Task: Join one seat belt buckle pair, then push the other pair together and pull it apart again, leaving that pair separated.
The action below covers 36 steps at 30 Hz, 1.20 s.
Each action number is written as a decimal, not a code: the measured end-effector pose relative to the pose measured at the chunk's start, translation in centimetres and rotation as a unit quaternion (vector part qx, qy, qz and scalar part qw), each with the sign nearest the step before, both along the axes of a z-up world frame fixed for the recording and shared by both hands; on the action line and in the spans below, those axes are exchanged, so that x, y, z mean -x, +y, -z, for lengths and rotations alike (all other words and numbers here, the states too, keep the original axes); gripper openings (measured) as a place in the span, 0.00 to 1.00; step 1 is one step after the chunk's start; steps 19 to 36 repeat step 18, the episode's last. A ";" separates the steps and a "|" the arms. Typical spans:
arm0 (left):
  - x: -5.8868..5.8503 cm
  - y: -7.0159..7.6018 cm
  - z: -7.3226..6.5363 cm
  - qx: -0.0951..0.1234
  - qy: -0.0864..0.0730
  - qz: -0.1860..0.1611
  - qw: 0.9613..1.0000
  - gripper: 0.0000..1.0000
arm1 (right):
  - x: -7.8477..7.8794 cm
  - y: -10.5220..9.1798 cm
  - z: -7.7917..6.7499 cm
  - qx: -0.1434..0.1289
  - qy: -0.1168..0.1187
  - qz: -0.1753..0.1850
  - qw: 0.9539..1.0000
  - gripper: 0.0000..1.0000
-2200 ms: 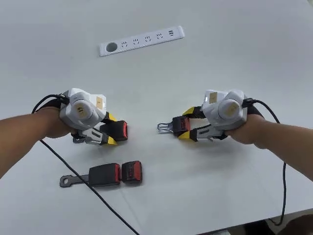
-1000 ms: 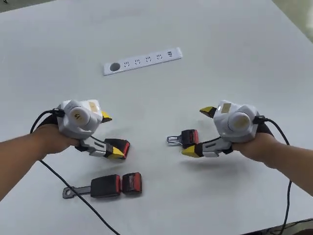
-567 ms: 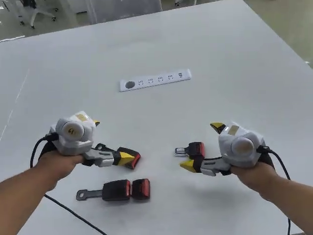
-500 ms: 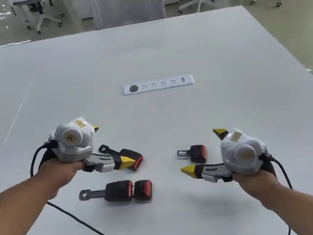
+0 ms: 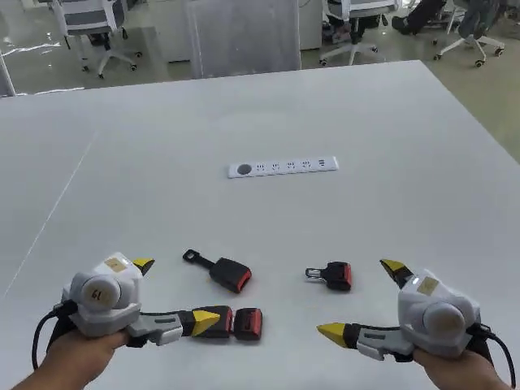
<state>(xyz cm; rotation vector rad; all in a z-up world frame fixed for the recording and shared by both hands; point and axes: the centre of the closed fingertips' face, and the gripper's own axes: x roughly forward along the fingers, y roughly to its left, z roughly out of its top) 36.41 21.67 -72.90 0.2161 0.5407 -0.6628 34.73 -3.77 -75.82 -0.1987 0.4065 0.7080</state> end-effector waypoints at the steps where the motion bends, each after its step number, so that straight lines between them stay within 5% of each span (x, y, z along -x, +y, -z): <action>1: 0.2 0.2 -0.1 0.003 -0.002 -0.003 1.000 1.00 | 0.2 0.0 -0.1 -0.001 -0.001 0.001 1.000 1.00; 14: 3.7 2.3 -0.1 0.032 -0.004 -0.028 0.999 1.00 | 2.7 -0.9 -1.0 -0.009 -0.011 0.011 1.000 1.00; 36: 4.1 2.5 -0.4 0.039 -0.004 -0.026 0.999 1.00 | 3.0 -1.1 -0.8 -0.009 -0.009 0.017 1.000 1.00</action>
